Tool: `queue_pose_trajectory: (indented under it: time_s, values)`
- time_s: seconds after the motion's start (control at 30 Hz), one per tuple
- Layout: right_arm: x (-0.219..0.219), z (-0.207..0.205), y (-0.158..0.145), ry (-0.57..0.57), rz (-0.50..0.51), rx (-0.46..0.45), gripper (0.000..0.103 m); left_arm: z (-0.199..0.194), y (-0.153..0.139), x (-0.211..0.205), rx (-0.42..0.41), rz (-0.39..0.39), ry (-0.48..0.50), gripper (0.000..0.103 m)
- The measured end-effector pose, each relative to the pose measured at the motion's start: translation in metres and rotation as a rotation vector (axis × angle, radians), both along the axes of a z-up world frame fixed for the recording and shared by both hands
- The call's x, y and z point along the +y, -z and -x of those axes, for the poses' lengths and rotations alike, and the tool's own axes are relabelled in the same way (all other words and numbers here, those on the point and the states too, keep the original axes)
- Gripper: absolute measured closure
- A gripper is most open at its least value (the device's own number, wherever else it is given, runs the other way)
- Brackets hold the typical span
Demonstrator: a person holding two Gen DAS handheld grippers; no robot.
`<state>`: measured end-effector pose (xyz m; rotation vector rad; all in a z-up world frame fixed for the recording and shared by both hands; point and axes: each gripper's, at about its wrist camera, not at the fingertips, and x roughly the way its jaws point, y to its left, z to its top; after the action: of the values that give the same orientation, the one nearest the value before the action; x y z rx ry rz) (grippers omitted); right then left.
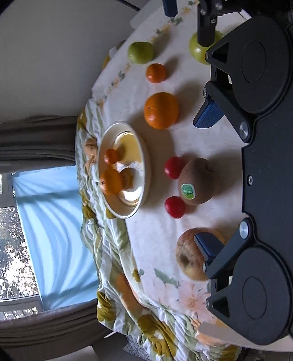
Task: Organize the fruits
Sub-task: 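Grasp the kiwi with the left gripper while the right gripper grasps the pomelo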
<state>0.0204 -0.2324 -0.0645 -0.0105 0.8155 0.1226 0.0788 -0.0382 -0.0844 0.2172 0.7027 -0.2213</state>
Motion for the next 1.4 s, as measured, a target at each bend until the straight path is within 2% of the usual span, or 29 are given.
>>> queue_pose_trajectory:
  time_s: [0.27,0.4,0.63,0.7,0.83,1.0,1.27,1.4]
  values:
    - [0.006,0.003,0.033,0.017,-0.011,0.035,0.0,-0.021,0.027,-0.003,0.021,-0.018,0.011,0.009]
    - [0.006,0.001,0.038,0.016,-0.029,0.047,0.007,-0.03,0.031,-0.004,0.029,-0.007,0.005,0.01]
    - [0.006,0.0,0.039,0.014,-0.03,0.048,0.007,-0.039,0.036,-0.005,0.07,-0.008,-0.022,0.025]
    - [0.007,0.0,0.039,0.01,-0.032,0.05,0.007,-0.04,0.036,-0.006,0.076,-0.012,-0.033,0.027]
    - [0.006,-0.001,0.04,0.008,-0.041,0.059,0.007,-0.042,0.036,-0.006,0.083,-0.022,-0.05,0.039]
    - [0.005,-0.001,0.041,-0.003,-0.046,0.063,0.009,-0.042,0.036,-0.004,0.088,-0.005,-0.062,0.04]
    - [0.004,-0.004,0.043,-0.015,-0.068,0.07,0.02,-0.033,0.034,-0.003,0.096,0.001,-0.061,0.04]
    - [0.004,-0.006,0.044,-0.019,-0.071,0.068,0.022,-0.025,0.034,-0.004,0.095,0.004,-0.059,0.04]
